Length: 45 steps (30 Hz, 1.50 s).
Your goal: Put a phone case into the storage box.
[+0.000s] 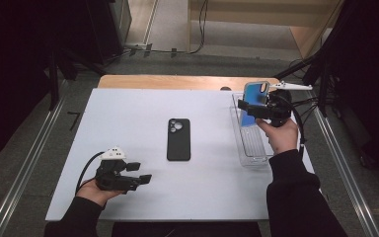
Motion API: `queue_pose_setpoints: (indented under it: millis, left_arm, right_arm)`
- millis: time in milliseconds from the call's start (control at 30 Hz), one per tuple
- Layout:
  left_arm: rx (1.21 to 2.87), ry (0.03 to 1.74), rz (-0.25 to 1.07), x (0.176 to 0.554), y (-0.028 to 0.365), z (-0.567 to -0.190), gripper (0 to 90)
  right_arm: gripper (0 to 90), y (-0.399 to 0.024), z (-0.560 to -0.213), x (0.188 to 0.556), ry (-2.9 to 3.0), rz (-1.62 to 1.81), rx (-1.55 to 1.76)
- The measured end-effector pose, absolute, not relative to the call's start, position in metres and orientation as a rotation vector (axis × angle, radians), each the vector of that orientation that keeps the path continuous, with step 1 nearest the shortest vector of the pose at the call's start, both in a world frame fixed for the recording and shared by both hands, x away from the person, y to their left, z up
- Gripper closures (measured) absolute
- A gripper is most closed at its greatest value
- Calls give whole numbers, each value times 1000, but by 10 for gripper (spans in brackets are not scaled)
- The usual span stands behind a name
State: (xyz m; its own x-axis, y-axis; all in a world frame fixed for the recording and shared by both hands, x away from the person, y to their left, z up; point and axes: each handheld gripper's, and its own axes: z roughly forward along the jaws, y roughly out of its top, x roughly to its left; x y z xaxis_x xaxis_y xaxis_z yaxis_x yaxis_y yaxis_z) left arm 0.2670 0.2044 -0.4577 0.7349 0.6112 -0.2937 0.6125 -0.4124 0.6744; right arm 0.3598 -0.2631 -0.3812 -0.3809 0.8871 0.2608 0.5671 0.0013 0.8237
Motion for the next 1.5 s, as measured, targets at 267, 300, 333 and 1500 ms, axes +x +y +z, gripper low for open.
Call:
queue_pose_setpoints:
  millis: [267, 300, 333, 1500]
  left_arm:
    - [2117, 919, 3, 266, 205, -457, 308]
    - [2119, 920, 0, 266, 206, -457, 308]
    - [2122, 921, 5, 267, 207, -457, 308]
    - [2114, 941, -13, 269, 207, -460, 308]
  right_arm:
    - [164, -268, -391, 388, 1925, 1290, 1542]
    - [164, -268, -392, 392, 1922, 1287, 1548]
    - [164, -269, -392, 395, 1914, 1293, 1552]
    - [161, -267, -443, 483, 1887, 1076, 1670]
